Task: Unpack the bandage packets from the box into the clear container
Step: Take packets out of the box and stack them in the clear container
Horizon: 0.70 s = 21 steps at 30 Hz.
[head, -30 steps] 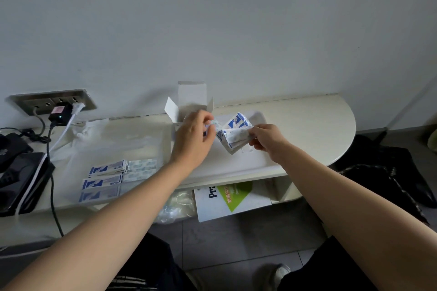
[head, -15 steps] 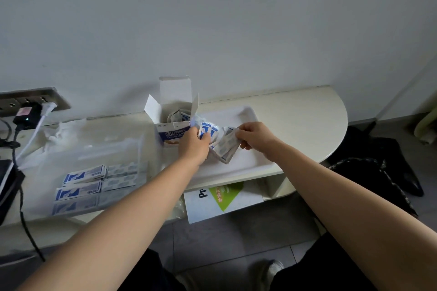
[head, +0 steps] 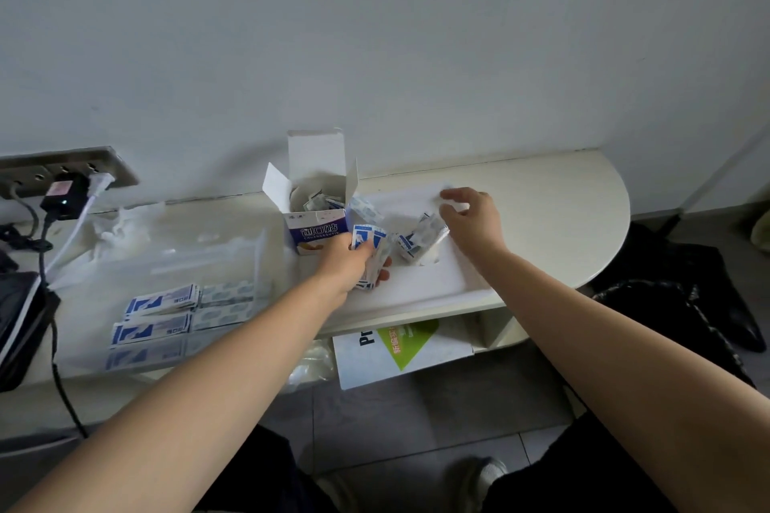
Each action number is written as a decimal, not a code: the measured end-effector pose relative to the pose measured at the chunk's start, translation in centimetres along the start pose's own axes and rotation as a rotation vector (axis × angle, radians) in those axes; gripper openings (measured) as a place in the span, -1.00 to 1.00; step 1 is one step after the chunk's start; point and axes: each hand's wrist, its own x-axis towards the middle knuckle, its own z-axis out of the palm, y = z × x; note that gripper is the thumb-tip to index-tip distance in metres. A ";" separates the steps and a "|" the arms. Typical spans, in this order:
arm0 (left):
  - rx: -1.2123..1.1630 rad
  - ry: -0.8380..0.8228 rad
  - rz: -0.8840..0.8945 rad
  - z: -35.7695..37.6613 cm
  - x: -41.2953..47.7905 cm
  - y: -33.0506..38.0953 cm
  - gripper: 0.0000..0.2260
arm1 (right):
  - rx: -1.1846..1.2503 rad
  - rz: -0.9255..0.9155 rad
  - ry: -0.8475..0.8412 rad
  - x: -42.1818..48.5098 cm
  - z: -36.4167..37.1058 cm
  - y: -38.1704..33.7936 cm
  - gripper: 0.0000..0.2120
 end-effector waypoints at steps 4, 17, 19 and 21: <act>-0.060 -0.014 -0.024 0.3 -0.2 0.0 -0.86 | 0.017 -0.111 -0.159 -1.1 0.6 -1.5 -0.83; -0.019 -0.106 -0.045 0.5 -0.2 -0.5 -0.82 | 0.147 0.185 -0.492 -2.7 2.4 -2.0 -0.84; 0.059 -0.099 -0.021 0.6 0.0 -0.8 -0.73 | 0.139 0.189 -0.506 -2.8 2.4 -2.0 -0.84; 0.083 -0.079 0.007 0.5 0.2 -1.0 -0.72 | 0.148 0.185 -0.510 -2.8 2.4 -1.8 -0.83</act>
